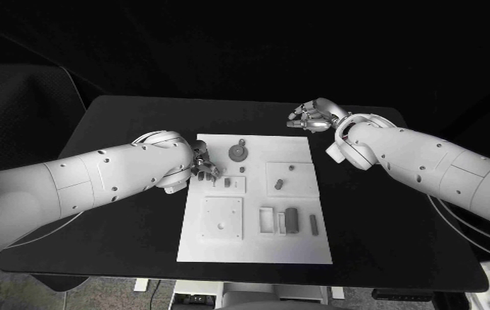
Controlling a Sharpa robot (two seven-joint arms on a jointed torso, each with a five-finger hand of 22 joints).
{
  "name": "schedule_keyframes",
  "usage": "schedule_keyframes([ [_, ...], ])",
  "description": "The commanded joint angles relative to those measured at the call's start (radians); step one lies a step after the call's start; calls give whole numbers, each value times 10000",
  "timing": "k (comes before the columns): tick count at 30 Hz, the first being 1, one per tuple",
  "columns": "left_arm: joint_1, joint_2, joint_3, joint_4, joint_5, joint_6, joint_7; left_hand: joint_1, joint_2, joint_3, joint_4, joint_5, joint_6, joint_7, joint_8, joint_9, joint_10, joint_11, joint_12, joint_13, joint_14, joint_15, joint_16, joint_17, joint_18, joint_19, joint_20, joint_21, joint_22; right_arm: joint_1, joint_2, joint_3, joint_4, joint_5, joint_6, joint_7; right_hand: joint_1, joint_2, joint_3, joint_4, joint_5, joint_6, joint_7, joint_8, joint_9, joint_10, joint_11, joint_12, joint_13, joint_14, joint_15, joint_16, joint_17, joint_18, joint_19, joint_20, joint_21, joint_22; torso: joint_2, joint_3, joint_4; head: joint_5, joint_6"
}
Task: Assemble the parts on the task board
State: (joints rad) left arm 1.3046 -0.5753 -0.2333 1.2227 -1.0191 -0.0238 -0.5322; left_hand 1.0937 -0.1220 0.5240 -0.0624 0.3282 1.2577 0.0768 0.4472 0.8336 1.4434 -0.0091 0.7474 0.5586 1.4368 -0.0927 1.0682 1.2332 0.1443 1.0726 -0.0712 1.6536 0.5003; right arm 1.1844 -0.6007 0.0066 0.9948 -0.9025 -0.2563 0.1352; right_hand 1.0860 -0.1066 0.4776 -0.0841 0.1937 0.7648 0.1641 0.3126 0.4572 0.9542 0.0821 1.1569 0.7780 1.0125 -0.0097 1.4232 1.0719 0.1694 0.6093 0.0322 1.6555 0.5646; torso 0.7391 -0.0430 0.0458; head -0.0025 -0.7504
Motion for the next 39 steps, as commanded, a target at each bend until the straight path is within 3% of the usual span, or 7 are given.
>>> schedule_keyframes([
  [1, -7, -9, -2, 84, 86, 309, -134, 760, 625, 743, -689, 93, 77, 1, 65, 32, 178, -89, 53, 22, 48, -63, 76, 9, 657, 56, -22, 56, 18, -7, 4, 0, 0, -17, 130, 46, -119, -14, 46, 29, -49, -17, 61, 53, -15, -77, 19, 40, -18, -75, -3, -24, -17, -116, -49, 9, 212, -13, -5, -1, 2, -6, -8],
  [16, -8, -69, -3, 310, 62, 439, -226, 780, 607, 777, -703, 150, 116, -17, 104, 81, 231, -111, 87, 36, 87, -75, 136, 17, 666, 90, -30, 102, 39, -24, 2, 0, 6, -17, 147, 50, -121, -14, 48, 27, -49, -18, 61, 53, -16, -78, 19, 41, -19, -75, -3, -23, -18, -116, -50, 9, 212, -14, 0, -9, 1, -13, -19],
  [39, -8, -30, -5, 243, -187, 634, -244, 791, 596, 797, -709, 176, 134, -26, 124, 111, 258, -123, 105, 43, 109, -83, 170, 21, 672, 110, -35, 130, 51, -32, 0, 0, 11, -17, 150, 55, -125, -16, 50, 25, -50, -18, 61, 54, -16, -79, 19, 43, -21, -77, -3, -22, -20, -116, -51, 9, 213, -15, -1, -4, 5, -8, -39],
])
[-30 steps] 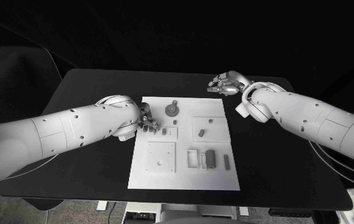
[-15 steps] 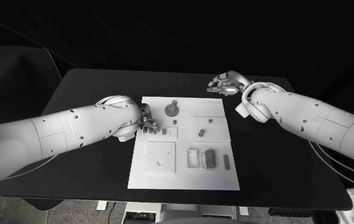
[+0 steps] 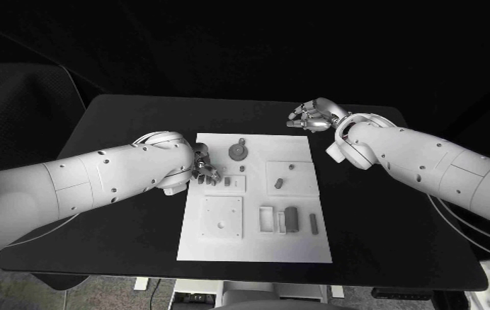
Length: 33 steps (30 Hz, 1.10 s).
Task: Assemble the parts on the task board
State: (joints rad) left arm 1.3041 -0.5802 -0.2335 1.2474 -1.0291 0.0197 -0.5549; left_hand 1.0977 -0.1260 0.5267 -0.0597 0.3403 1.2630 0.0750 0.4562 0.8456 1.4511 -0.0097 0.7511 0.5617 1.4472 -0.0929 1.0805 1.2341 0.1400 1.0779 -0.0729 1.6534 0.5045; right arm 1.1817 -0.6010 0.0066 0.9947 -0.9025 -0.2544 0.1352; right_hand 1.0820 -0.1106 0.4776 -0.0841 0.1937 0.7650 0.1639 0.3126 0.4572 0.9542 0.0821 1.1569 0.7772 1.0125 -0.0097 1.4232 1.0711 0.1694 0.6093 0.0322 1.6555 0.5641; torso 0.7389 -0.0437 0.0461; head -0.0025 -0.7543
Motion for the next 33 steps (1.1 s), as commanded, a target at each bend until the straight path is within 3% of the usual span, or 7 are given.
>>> schedule_keyframes([
  [1, -2, 24, -3, -13, -89, 203, -16, 751, 636, 770, -736, 55, 82, -8, 35, -9, 182, -117, 68, 13, 4, -81, 49, 12, 716, 57, -18, 132, 10, -6, 3, 0, 12, -17, 130, 55, -85, 25, 50, 25, -50, -21, 63, 55, -16, -79, 19, 43, -13, -77, -3, -22, -12, -116, -51, 9, 213, -10, 1, 2, 2, -8, 0],
  [15, -3, 109, -6, -87, 7, 181, 2, 744, 626, 773, -731, 52, 77, -7, 38, 3, 187, -119, 72, 14, 12, -83, 63, 11, 717, 66, -19, 144, 15, -7, -10, 0, 18, -17, 122, 55, -89, 24, 51, 24, -50, -21, 64, 55, -17, -79, 19, 45, -15, -78, -3, -20, -14, -116, -52, 8, 214, -12, 2, 6, -3, -4, 2],
  [17, -3, 111, -6, -103, 44, 174, 11, 628, 551, 737, -672, -115, -84, 45, -34, 34, 171, -111, 72, 13, 19, -86, 109, -9, 716, 89, -16, 183, 31, -7, -12, 0, 18, -17, 118, 56, -90, 24, 51, 24, -50, -21, 64, 56, -17, -79, 19, 45, -15, -78, -3, -20, -14, -116, -52, 8, 215, -12, 0, 6, 0, -11, -4],
  [19, -3, 121, -7, -121, 60, 167, 9, 389, 375, 699, -613, -732, -840, 268, -486, -16, 79, -91, 102, 15, -36, -87, 193, -113, 728, 81, -14, 207, 34, -7, -16, 0, 26, -17, 121, 55, -91, 24, 52, 24, -50, -21, 64, 56, -17, -80, 19, 45, -15, -78, -3, -20, -14, -116, -52, 8, 215, -12, 1, 7, 0, -15, -8],
  [24, -3, 127, -7, -149, 119, 68, 17, -36, 144, 534, -459, -917, -1296, 431, -810, -106, -19, -56, 126, 12, -102, -70, 233, -210, 708, 42, 2, 191, 20, -7, -21, 0, 24, -17, 117, 51, -92, 24, 52, 24, -50, -21, 64, 56, -17, -80, 19, 46, -16, -78, -3, -20, -14, -116, -52, 8, 215, -12, 3, 4, 0, -23, -8],
  [33, -3, 114, -9, -167, 92, 166, -16, -316, 19, 370, -409, -929, -1397, 471, -908, -145, -56, -46, 153, 16, -128, -65, 263, -256, 703, 28, 4, 192, 17, -7, -23, 0, 19, -17, 118, 50, -95, 24, 53, 23, -50, -22, 64, 56, -17, -80, 19, 46, -17, -79, -3, -19, -15, -116, -53, 8, 216, -13, 0, 3, 1, -38, -20],
])
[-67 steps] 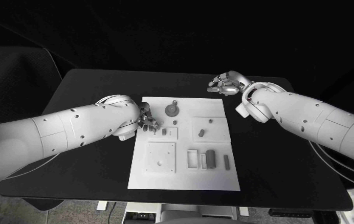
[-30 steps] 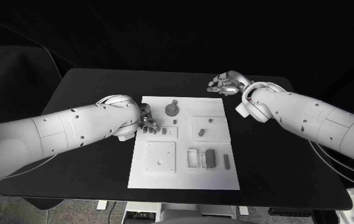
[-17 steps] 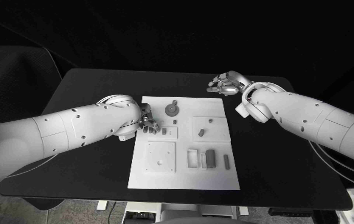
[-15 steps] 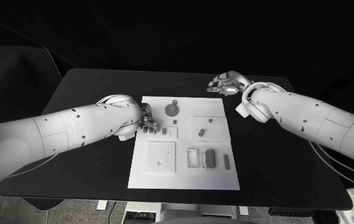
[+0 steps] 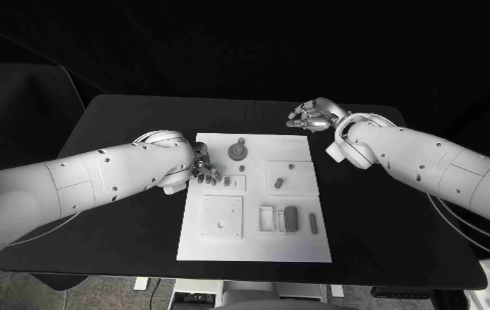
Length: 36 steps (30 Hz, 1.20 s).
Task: Assemble the parts on the task board
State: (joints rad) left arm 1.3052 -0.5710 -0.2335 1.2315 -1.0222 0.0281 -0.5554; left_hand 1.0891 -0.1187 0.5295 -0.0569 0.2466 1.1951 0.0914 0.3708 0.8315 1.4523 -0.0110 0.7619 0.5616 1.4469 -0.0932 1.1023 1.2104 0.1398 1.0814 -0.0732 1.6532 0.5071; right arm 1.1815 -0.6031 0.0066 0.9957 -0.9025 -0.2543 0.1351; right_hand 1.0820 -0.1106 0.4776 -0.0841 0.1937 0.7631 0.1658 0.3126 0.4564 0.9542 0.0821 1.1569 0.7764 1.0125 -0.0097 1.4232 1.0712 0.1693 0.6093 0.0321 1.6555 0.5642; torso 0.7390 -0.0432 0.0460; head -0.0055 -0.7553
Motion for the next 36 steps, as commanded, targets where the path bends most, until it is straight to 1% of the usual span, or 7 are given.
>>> schedule_keyframes([
  [1, -14, 22, -9, -6, 9, 101, -8, -288, -61, 284, -447, 63, -733, 312, -71, -9, -78, -32, 53, 19, -132, -61, 53, -29, 705, -12, 8, 197, -8, -4, -3, 0, 12, -17, 118, 51, -96, 23, 53, 23, -50, -2, 44, 56, -9, -80, 19, 46, -9, -79, -3, -19, -16, -116, -53, 8, 216, -13, -1, -3, 2, -11, -14],
  [11, -14, 21, -9, 0, 10, -1, 0, -402, -140, 132, -497, 120, -789, 325, -117, -24, -93, -33, 75, 25, -144, -62, 78, -49, 709, -22, 4, 205, -5, -4, -1, 0, 12, -17, 125, 47, -98, 23, 54, 23, -50, -3, 44, 57, -9, -80, 19, 47, -11, -80, -3, -18, -17, -116, -53, 8, 216, -14, 1, -4, 0, -15, -30],
  [20, -14, 1, -8, -7, 5, -62, -9, -576, -213, -53, -500, 102, -824, 336, -153, -37, -96, -36, 105, 34, -148, -64, 111, -72, 710, -26, 2, 215, -3, -4, -1, 0, 11, -17, 126, 51, -100, 22, 54, 22, -51, -4, 45, 57, -10, -81, 19, 48, -11, -80, -3, -18, -18, -116, -54, 8, 217, -15, 1, 2, -2, -10, -30],
  [30, -14, -27, -5, 14, 8, -197, 38, -745, -271, -218, -483, 72, -850, 343, -180, -48, -79, -48, 143, 46, -137, -70, 151, -93, 714, -16, -2, 229, 1, -6, 5, 0, 7, -17, 125, 49, -103, 22, 55, 22, -51, -4, 45, 57, -10, -81, 19, 49, -13, -81, -3, -17, -19, -116, -54, 8, 217, -16, 2, 0, 0, -16, -29],
  [34, -14, -29, -4, 7, 180, -242, 4, -1037, -364, -533, -480, -75, -894, 350, -225, -67, -93, -60, 183, 54, -144, -80, 208, -136, 726, -17, -9, 237, 1, -8, 6, 0, 4, -17, 117, 43, -104, 22, 56, 22, -51, -5, 45, 57, -10, -81, 19, 49, -13, -81, -3, -17, -19, -116, -54, 8, 218, -16, -1, 2, -1, -19, -21],
  [36, -14, -30, -4, 5, 234, -243, 2, -1171, -343, -739, -517, -37, -955, 362, -266, -84, -117, -61, 195, 54, -164, -82, 232, -160, 732, -32, -13, 235, -1, -8, 6, 0, 11, -17, 128, 46, -105, 23, 56, 22, -50, -5, 45, 57, -10, -81, 19, 49, -13, -81, -3, -17, -19, -116, -54, 8, 218, -16, -2, 1, 0, -20, -20],
])
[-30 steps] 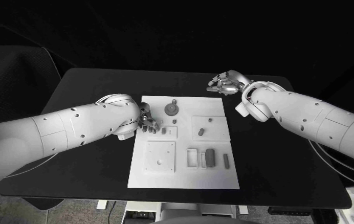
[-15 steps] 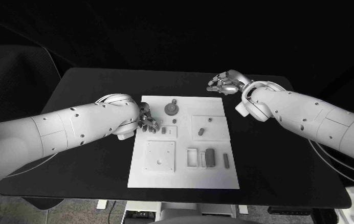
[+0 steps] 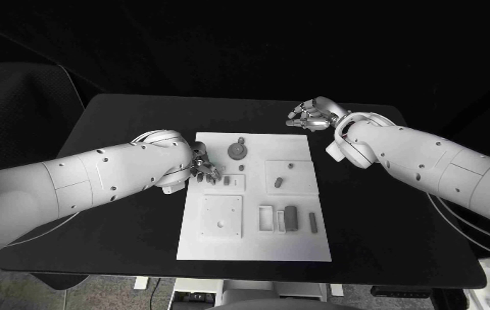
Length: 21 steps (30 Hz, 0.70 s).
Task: Assemble the parts on the task board
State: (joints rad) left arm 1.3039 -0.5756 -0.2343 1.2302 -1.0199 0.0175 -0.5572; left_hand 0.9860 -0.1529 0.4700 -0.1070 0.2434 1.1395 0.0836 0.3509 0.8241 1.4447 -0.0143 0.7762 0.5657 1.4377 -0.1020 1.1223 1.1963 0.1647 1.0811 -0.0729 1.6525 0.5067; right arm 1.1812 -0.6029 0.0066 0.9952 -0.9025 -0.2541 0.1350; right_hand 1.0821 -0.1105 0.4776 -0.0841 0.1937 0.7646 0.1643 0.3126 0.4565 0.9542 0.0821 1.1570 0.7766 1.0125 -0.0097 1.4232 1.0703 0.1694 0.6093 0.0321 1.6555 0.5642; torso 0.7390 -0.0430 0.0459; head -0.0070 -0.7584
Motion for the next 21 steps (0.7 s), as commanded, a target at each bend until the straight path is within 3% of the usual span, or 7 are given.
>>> schedule_keyframes([
  [1, -1, 15, 4, 18, 212, -140, 19, -160, 2, -171, -18, 0, -413, 443, -76, -13, -43, -28, 55, 14, -75, 6, 35, -23, 484, -31, -16, 241, 2, -5, 2, 0, 16, -17, 126, 46, -105, 23, 56, 22, -50, -21, 60, 57, -12, -81, 19, 49, -15, -81, -3, -17, -10, -116, -54, 8, 218, -16, 0, -1, 0, -5, 15],
  [21, 0, -3, 3, -23, 178, 88, -51, -327, 2, -393, -18, -61, -498, 459, -128, -38, -67, -29, 69, 14, -100, 5, 61, -50, 489, -46, -19, 236, -2, -6, -11, 0, 12, -17, 153, 45, -107, 26, 61, 19, -50, -22, 60, 58, -12, -82, 19, 51, -17, -82, -3, -15, -12, -116, -55, 7, 219, -17, 0, -7, 2, -13, -5],
])
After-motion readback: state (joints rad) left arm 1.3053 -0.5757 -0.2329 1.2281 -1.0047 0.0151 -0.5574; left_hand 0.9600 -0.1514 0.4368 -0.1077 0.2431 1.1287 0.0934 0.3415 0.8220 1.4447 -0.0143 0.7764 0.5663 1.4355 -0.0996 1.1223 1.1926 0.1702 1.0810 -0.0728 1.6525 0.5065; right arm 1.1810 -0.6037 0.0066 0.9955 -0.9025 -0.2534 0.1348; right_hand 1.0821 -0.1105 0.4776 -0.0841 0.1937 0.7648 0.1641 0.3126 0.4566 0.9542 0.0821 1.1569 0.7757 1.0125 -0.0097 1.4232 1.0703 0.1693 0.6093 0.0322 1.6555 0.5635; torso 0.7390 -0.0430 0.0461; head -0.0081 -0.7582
